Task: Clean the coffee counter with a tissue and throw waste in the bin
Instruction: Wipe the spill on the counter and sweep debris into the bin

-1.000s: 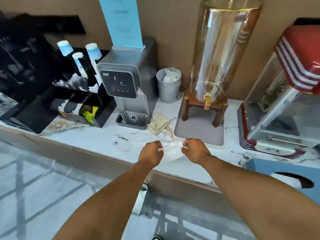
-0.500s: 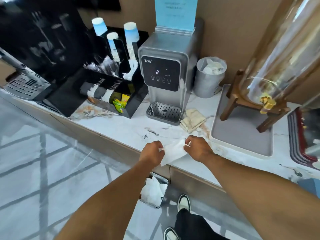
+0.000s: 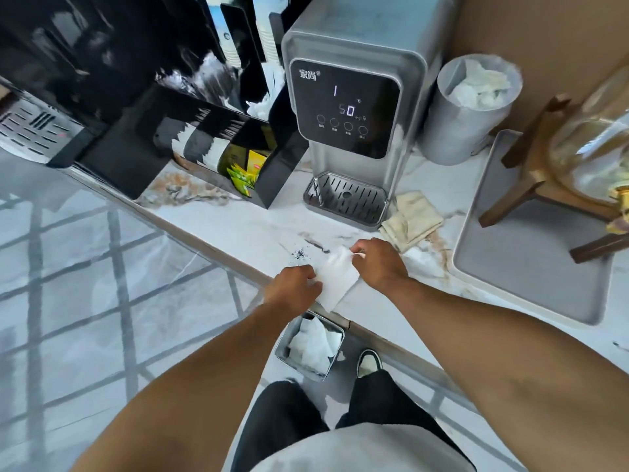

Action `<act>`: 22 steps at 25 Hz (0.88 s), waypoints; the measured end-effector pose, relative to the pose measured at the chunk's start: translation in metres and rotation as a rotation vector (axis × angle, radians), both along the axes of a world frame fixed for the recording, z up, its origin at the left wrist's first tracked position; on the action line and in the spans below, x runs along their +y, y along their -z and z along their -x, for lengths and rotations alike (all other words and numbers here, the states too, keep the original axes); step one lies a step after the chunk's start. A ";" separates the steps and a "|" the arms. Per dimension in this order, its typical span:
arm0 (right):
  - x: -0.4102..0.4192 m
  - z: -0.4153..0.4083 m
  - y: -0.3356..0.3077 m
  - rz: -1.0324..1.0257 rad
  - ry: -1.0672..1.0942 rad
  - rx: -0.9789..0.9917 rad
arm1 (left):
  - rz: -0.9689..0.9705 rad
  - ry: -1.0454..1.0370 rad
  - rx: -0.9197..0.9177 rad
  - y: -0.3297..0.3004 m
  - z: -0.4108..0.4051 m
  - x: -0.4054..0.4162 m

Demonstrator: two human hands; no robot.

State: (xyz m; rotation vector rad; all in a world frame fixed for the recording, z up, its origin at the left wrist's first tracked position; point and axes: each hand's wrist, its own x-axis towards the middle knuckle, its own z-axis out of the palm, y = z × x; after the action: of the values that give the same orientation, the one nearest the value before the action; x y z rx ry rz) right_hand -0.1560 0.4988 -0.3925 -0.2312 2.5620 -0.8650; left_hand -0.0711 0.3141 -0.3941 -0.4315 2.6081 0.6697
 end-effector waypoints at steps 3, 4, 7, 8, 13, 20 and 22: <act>-0.006 0.004 0.007 -0.110 -0.013 0.102 | 0.067 0.202 0.033 0.011 0.011 -0.012; -0.011 0.002 0.009 -0.158 -0.027 0.137 | 0.086 0.254 0.059 0.014 0.014 -0.019; -0.033 -0.010 0.011 -0.327 0.022 0.261 | 0.091 0.336 0.199 0.015 0.024 -0.045; -0.041 -0.014 0.010 -0.382 0.085 0.300 | 0.078 0.373 0.261 0.013 0.029 -0.056; -0.074 -0.034 0.006 -0.493 0.345 0.367 | 0.109 0.583 0.546 0.016 0.062 -0.125; -0.102 -0.049 0.013 -0.474 0.350 0.388 | 0.066 0.759 0.497 0.038 0.101 -0.173; -0.106 -0.053 0.021 -0.385 0.369 0.344 | 0.047 0.762 0.528 0.046 0.101 -0.172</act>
State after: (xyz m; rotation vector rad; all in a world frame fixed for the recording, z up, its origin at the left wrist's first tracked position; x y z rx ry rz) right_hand -0.1034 0.3932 -0.4130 0.2367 3.0898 -0.4561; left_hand -0.1726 0.1417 -0.4399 0.8084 2.9330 0.4854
